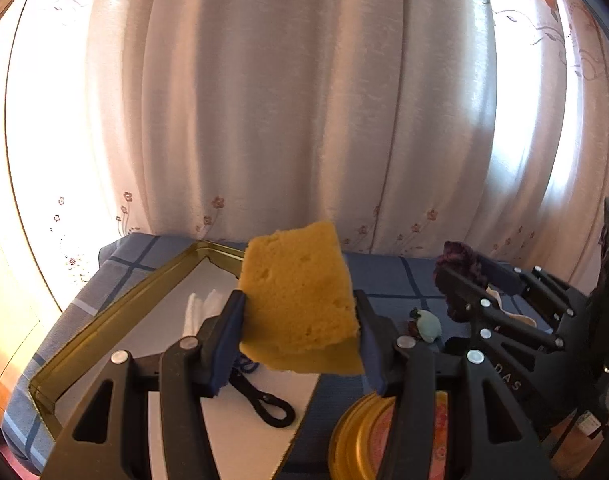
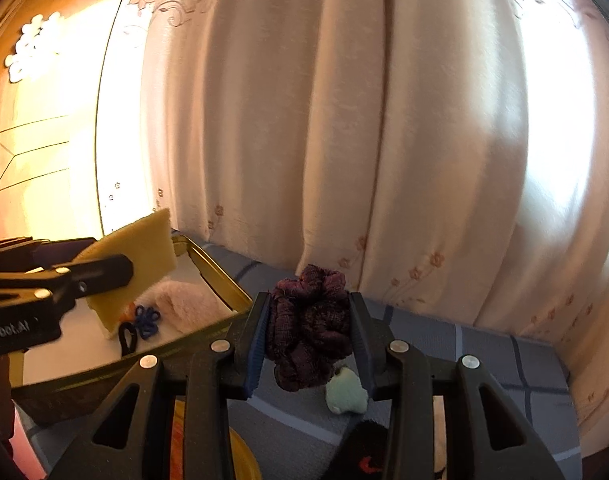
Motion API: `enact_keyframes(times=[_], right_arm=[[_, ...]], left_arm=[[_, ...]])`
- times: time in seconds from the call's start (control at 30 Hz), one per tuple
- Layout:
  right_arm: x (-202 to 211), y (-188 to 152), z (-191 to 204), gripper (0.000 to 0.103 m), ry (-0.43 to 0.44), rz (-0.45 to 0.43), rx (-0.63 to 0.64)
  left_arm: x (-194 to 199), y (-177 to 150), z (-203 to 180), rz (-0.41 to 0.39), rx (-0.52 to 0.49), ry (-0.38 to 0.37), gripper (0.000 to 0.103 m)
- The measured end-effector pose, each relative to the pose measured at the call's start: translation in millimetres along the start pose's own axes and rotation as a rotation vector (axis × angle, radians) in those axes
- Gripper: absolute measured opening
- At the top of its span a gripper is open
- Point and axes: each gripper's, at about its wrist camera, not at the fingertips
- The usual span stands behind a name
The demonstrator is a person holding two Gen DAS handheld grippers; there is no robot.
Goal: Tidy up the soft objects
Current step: 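Lift the yellow sponge with the left tool while the right tool carries the yarn ball to the tin box, then open the right tool and left tool to drop yarn ball and sponge into the tin box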
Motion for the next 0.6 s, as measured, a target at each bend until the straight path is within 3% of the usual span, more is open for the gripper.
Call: enact_keyframes(times=[0.6], right_arm=[[-12.7, 40.8, 67.8, 0.041, 0.159, 0.047, 0.02]], left_arm=[[1.9, 10.7, 65.2, 0.019, 0.094, 0.077, 0.052]])
Point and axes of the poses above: each gripper's, at about its wrist camera, not at the fingertips, and x roughly against the way its jaws point, z to its left, y to its top, and after that the axes turned 6 degrees about z, right-handed
